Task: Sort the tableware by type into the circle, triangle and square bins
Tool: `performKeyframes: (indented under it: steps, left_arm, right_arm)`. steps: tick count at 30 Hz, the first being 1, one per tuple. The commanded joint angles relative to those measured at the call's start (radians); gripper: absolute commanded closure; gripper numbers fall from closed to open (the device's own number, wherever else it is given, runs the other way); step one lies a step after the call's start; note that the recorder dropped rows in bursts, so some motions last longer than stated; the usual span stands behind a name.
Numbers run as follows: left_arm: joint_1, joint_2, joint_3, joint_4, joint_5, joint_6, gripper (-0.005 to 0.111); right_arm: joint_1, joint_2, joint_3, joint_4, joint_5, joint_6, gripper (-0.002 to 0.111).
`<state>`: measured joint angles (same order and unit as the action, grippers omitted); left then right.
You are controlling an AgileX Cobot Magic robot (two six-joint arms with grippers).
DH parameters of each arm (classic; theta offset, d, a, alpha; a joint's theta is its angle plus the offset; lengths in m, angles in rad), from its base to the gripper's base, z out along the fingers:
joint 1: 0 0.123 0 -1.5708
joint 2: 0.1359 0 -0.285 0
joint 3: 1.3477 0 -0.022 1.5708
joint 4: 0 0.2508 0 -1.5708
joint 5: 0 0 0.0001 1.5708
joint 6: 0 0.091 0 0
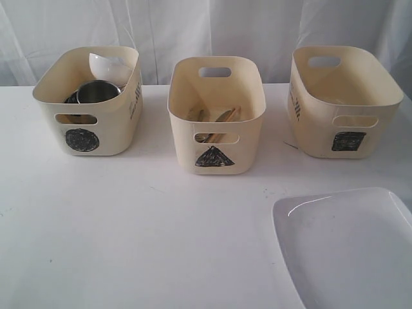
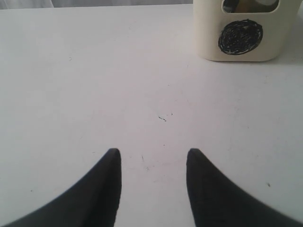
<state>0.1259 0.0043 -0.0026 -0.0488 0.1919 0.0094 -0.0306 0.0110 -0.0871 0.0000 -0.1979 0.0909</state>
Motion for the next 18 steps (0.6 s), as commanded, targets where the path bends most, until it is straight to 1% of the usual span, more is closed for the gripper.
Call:
performKeyframes:
  steps: [1,9,15,16,17,18]
  left_arm:
    - [0.002,-0.004,0.003,-0.001,0.003,-0.009,0.058]
    - [0.002,-0.004,0.003,-0.001,0.003,-0.009,0.058]
    - [0.002,-0.004,0.003,-0.001,0.003,-0.009,0.058]
    - [0.002,-0.004,0.003,-0.001,0.003,-0.009,0.058]
    - [0.002,-0.004,0.003,-0.001,0.003,-0.009,0.058]
    - [0.002,-0.004,0.003,-0.001,0.003,-0.009,0.058]
  right_arm:
    - [0.000,-0.003,-0.033,0.000,-0.065,0.074,0.108]
    - [0.000,-0.003,-0.033,0.000,-0.095,0.160,0.108]
    - [0.000,-0.003,-0.036,0.000,-0.100,0.164,0.108]
    - [0.000,-0.003,-0.042,0.000,-0.070,0.164,0.108]
    - [0.000,-0.003,-0.076,0.000,0.064,0.162,0.108]
    - [0.000,-0.001,-0.095,0.000,0.132,0.153,0.108]
